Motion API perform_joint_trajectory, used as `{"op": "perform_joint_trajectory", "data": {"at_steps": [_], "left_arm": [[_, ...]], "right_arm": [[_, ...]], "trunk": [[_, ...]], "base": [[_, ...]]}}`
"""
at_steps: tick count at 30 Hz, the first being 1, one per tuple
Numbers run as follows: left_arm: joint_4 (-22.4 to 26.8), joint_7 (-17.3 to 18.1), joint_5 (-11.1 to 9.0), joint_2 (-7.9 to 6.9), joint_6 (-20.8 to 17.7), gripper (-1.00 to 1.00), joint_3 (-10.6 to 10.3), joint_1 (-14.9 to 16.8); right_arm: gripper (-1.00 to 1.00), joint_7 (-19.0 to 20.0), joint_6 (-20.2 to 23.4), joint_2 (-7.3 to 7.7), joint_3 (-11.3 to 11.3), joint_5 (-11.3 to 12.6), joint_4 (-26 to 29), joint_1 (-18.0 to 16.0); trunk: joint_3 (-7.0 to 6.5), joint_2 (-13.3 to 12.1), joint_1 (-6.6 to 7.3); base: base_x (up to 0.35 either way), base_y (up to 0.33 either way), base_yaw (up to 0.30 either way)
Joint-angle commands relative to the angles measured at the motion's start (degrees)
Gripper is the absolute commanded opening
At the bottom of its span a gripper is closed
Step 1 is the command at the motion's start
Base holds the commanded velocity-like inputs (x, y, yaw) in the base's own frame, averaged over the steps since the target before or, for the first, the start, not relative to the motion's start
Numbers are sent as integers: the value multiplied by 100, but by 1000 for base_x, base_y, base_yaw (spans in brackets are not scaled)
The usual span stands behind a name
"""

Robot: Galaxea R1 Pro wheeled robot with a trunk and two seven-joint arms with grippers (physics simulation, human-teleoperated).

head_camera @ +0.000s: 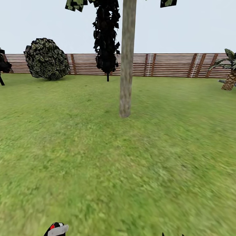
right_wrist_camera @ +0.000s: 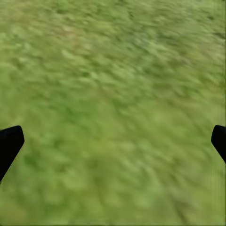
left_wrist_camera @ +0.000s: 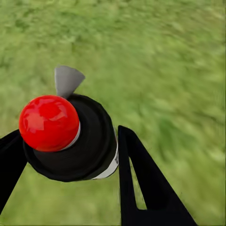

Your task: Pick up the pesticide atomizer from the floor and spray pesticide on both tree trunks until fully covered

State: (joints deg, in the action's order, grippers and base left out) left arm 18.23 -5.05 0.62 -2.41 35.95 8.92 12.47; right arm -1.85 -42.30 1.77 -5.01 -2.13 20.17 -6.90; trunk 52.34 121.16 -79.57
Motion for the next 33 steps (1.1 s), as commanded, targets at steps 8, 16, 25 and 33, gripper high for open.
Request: {"op": "perform_joint_trajectory", "data": {"at_steps": [8,16,25,33], "left_arm": [[-4,-23,8,3,18,-100,-7,2],[-6,-23,8,3,18,-100,-12,2],[-10,-23,13,4,12,-100,-13,4],[-13,-23,34,4,9,-100,-14,3]], "right_arm": [[100,-19,-15,-3,-9,-24,-4,-4],[100,-18,-15,-4,-9,-24,-4,-5],[100,-17,-15,-5,-9,-24,-4,-5],[100,-17,-15,-4,-5,-24,-4,-3]], "trunk": [[5,2,-3],[5,2,-3],[5,2,-3],[5,2,-3]], "base": [[342,0,0],[342,0,0],[342,0,0],[342,0,0]]}}
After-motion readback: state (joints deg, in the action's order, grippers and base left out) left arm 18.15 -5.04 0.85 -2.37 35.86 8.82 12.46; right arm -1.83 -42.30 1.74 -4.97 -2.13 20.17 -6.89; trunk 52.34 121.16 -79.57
